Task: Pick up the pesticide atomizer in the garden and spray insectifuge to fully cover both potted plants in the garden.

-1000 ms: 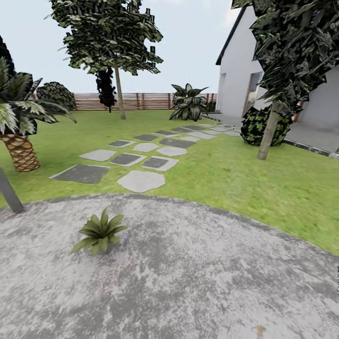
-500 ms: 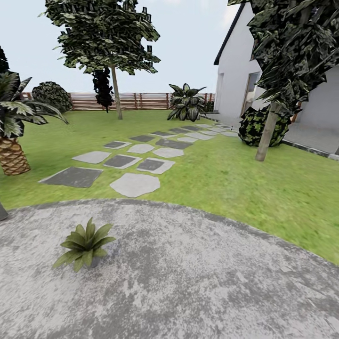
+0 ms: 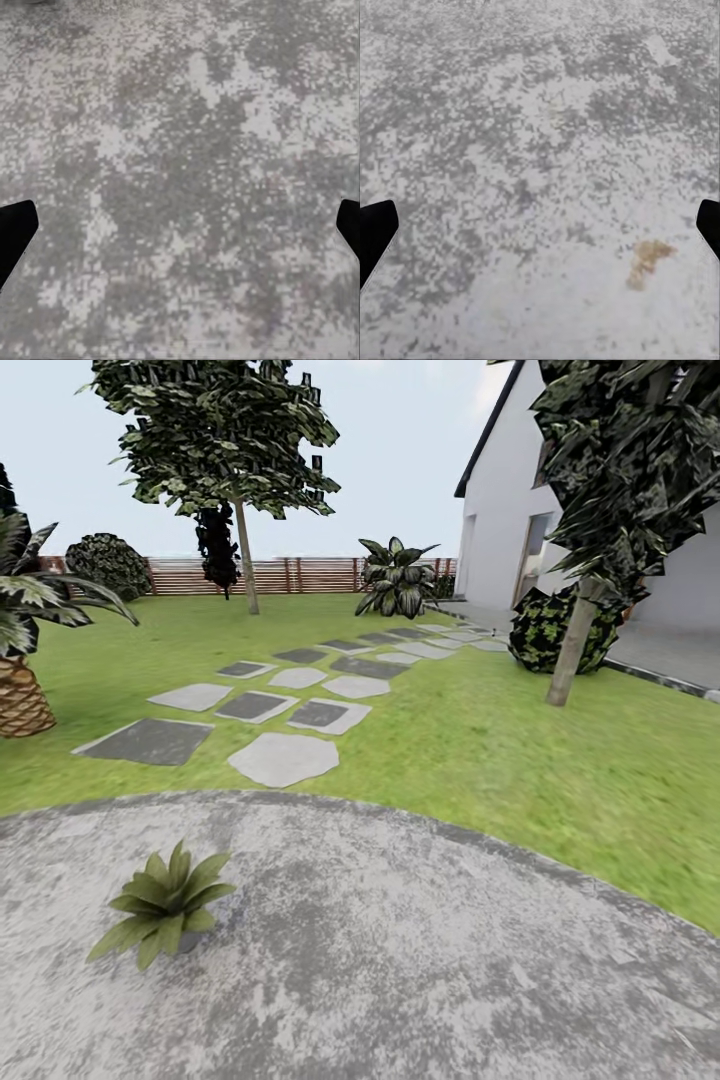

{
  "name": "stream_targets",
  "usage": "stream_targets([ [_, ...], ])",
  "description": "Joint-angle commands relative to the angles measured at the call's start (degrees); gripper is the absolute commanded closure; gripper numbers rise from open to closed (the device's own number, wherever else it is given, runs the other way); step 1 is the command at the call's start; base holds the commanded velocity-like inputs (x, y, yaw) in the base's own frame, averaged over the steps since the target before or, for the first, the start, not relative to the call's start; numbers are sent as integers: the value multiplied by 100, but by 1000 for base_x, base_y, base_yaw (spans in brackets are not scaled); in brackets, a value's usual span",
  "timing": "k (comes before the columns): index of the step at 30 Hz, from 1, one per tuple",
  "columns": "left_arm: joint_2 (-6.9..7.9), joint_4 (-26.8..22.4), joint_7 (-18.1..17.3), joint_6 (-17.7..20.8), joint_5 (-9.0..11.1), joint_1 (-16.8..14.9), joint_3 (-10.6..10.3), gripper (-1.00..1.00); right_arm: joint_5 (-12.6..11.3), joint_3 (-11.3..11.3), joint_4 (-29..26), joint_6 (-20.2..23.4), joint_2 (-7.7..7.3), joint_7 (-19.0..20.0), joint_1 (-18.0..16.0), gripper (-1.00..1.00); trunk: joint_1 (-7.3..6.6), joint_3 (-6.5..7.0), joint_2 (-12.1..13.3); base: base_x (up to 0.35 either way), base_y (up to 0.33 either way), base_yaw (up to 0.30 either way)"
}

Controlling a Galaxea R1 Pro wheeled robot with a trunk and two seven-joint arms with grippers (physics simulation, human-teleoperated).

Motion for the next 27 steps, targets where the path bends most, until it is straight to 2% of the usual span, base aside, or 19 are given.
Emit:
stream_targets([
  [1, -1, 5, -3, -18, 12, -3, 13, -100, 7, -11, 4, -18, 1, 1, -3, -100, 3, -5, -2, 335, -27, 0],
  [27, -1, 6, -3, -18, 13, -4, 31, -100, 7, -9, 4, -18, 1, 1, -3, -100, 3, -5, -2, 306, -172, 0],
])
